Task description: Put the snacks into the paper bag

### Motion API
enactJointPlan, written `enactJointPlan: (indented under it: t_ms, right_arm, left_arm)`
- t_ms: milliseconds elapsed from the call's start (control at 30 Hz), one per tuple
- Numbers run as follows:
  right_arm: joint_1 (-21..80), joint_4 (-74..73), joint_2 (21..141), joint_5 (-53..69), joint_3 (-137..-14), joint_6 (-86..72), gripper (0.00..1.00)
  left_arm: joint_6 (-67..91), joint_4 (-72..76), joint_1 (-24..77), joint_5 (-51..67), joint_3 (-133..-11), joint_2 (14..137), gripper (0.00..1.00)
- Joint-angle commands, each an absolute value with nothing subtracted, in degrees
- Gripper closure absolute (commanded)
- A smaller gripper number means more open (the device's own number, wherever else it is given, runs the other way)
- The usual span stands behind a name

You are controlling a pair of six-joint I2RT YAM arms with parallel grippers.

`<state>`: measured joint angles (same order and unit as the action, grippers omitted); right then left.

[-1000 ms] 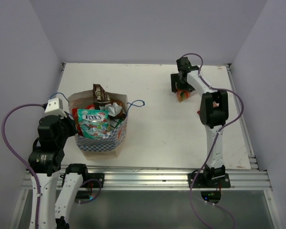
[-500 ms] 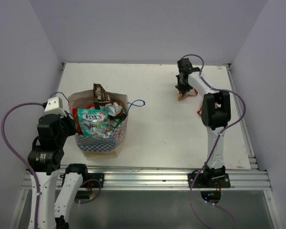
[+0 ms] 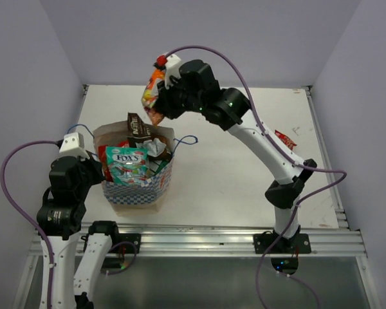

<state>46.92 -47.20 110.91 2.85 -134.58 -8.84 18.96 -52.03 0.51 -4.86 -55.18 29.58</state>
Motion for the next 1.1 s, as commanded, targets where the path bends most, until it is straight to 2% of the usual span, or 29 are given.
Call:
enactJointPlan:
  t_ms: [0, 333, 433, 567, 600, 633, 667, 733, 767, 900, 1067]
  right_arm:
    - [51.4, -52.3, 111.7, 6.7, -136.6, -9.7, 1.00]
    - [62.5, -59.7, 118.9, 7.7, -131.2, -11.1, 1.00]
    - [64.4, -64.8, 121.5, 8.0, -132.5, -11.5, 1.00]
    - [66.2, -69.5, 123.9, 3.9, -140.1, -10.9, 0.99]
    - [66.1, -69.8, 123.1, 3.0, -141.5, -10.7, 0.90]
    - [66.0, -70.5, 122.6, 0.2, -144.9, -10.4, 0.72]
    - [66.0, -70.8, 121.9, -1.6, -146.8, -9.7, 0.33]
    - [64.9, -70.8, 117.9, -6.7, -149.5, -9.8, 0.08]
    - [64.3, -70.2, 115.9, -8.6, -149.2, -10.0, 0.01]
    - [57.5, -66.3, 103.6, -15.0, -140.6, -11.7, 0.01]
    - [41.9, -58.6, 90.3, -26.4, -116.6, -11.0, 0.01]
  left_arm:
    - [20.0, -49.0, 1.0, -2.9, -56.3, 28.1, 1.00]
    - [20.2, -50.8, 1.0, -4.0, -57.1, 26.1, 1.00]
    - [20.3, -51.0, 1.0, -4.1, -57.0, 25.6, 1.00]
    - [20.4, -50.6, 1.0, -3.9, -56.8, 25.3, 1.00]
    - [20.4, -50.6, 1.0, -3.8, -56.6, 25.2, 1.00]
    - [20.6, -50.5, 1.0, -3.6, -56.4, 25.1, 1.00]
    - [20.6, -50.5, 1.0, -3.6, -56.2, 25.0, 1.00]
    - [20.7, -50.5, 1.0, -3.3, -56.1, 24.9, 1.00]
    - [20.7, -50.4, 1.0, -3.3, -56.0, 24.9, 1.00]
    - [20.7, -49.9, 1.0, -2.9, -55.3, 24.8, 1.00]
    - [20.7, -48.4, 1.0, -1.4, -54.4, 25.1, 1.00]
